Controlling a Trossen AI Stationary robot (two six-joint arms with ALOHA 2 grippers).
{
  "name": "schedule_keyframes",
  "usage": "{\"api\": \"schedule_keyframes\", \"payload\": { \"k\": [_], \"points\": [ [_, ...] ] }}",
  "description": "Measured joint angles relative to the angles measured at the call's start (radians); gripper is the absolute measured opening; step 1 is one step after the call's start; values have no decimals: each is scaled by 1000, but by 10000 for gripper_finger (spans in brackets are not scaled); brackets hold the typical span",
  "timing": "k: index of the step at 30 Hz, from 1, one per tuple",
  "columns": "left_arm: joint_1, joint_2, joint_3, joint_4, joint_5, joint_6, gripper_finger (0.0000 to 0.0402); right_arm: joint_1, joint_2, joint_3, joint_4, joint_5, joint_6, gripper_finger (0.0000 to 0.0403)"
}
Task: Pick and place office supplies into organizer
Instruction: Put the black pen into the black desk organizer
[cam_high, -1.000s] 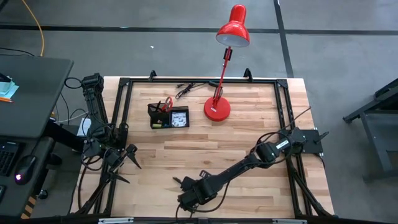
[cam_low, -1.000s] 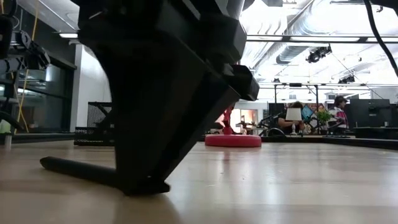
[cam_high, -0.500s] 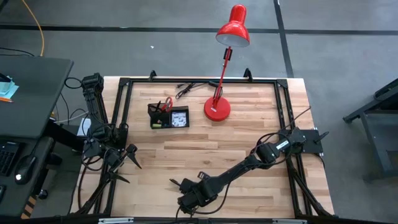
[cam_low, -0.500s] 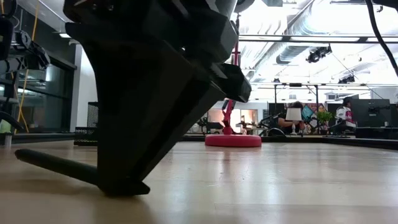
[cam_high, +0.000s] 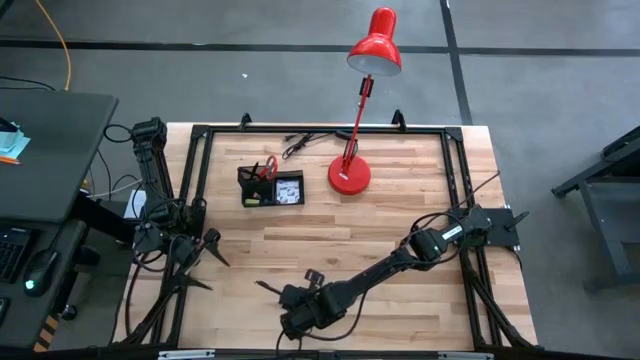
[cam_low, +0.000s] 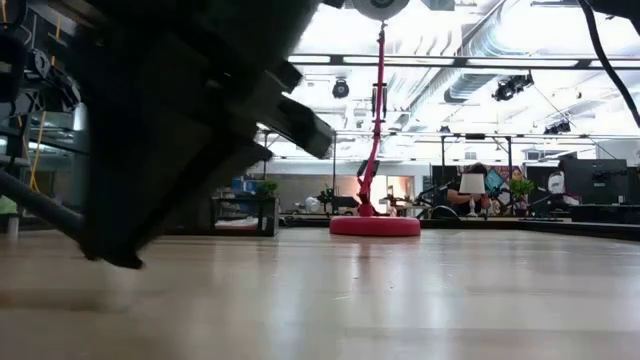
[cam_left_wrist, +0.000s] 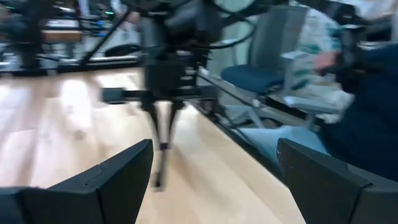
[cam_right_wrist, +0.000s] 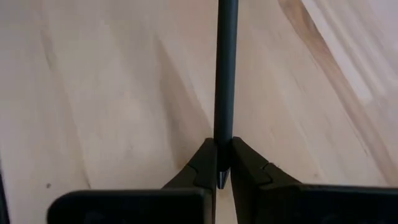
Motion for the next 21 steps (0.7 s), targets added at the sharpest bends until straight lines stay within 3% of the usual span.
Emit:
{"api": "schedule_keyframes", "payload": {
  "k": [6,21],
  "points": [
    [0,0,0,0,-113,-3,326,-13,0,0,95,13,-83,9],
    [0,0,0,15,-145,23,326,-19,-4,2,280,223,-276,7]
  ]
}}
